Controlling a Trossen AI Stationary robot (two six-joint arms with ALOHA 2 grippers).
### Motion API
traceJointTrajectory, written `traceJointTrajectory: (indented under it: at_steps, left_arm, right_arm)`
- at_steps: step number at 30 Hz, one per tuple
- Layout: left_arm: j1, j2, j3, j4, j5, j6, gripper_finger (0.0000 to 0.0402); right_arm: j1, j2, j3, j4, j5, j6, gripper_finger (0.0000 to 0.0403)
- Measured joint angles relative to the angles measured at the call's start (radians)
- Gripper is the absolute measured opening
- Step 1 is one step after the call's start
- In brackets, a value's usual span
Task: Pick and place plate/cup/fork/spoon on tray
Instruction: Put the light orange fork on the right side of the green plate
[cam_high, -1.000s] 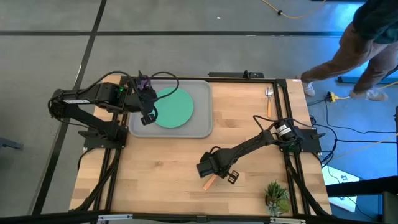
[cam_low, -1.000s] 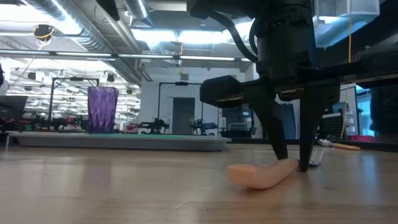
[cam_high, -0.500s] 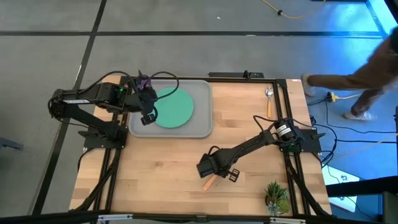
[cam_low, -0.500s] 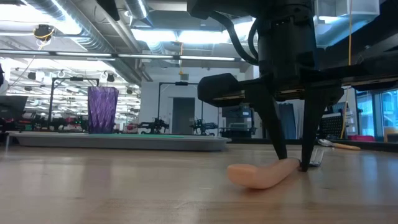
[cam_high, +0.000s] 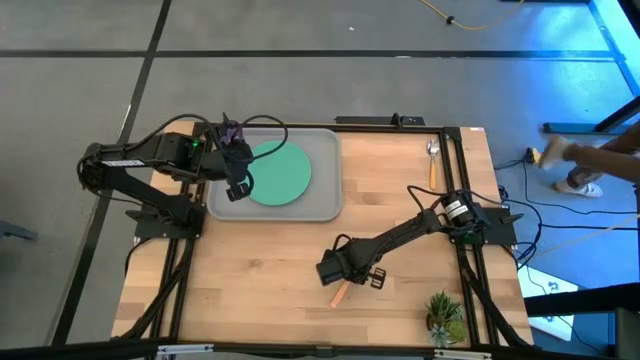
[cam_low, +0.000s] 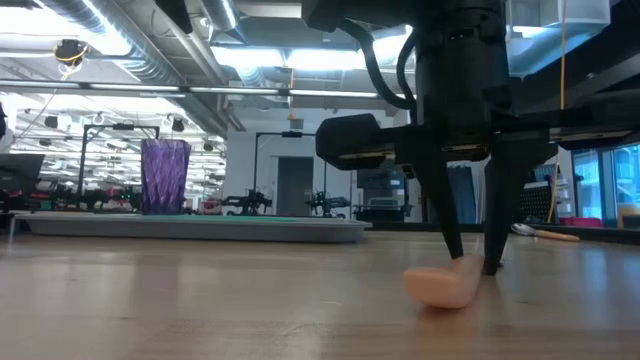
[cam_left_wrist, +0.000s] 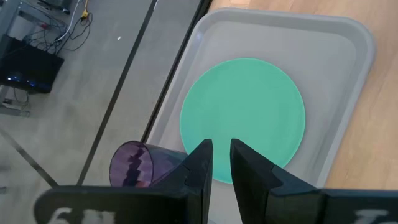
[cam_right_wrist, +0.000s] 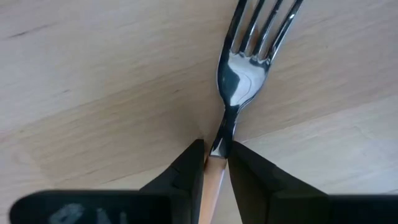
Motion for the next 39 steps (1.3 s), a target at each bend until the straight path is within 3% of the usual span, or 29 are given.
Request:
traceJointTrajectory:
  at_steps: [8,15,39]
  left_arm:
    - [0.000,0.000,0.000,0.000,0.000,0.000,0.0050]
    - [0.000,0.000,0.000,0.000,0.000,0.001,0.0050]
    - [0.000,0.000,0.000,0.000,0.000,0.000,0.0050]
  right_arm:
    - [0.000,0.000,0.000,0.002,0.000,0.032,0.0075]
    - [0.003,0.000,0.000,0.001,0.019,0.004,0.0027]
    - [-0.039,0.010,0.108,-0.092,0.043,-0.257,0.0027]
